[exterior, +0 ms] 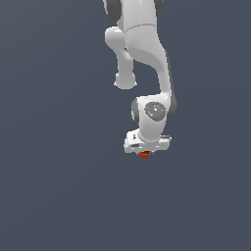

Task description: Pick up the object and move it to a goal position.

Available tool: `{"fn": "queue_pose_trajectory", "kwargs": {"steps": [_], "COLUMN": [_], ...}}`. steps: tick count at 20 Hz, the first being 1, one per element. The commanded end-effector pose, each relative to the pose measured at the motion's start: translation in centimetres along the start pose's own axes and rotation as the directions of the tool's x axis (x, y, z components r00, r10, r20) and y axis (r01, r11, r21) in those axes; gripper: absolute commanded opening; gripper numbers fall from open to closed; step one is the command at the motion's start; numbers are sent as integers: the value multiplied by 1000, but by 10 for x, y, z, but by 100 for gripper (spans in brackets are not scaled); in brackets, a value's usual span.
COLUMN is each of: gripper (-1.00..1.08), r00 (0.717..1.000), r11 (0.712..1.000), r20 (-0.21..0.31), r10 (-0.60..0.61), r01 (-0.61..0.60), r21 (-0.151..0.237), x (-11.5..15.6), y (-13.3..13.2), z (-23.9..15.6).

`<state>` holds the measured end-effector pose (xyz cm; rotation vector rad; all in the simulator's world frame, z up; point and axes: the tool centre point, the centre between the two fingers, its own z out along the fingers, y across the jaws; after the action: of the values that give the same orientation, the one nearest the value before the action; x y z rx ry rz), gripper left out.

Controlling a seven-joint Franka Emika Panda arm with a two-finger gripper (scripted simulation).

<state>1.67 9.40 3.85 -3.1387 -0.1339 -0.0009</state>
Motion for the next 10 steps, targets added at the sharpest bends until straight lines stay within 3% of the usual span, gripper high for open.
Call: {"fn": "queue_pose_trajectory", "kwargs": {"steps": [1,10], "gripper": [-100,-100], "r00": [1000,1000], "r11": [1000,1000], "r20": [1,0], "r10": [0,0], "r01": [0,0], "r21": [0,0], "x": [0,7], "y": [0,-4], "z": [0,-18]}}
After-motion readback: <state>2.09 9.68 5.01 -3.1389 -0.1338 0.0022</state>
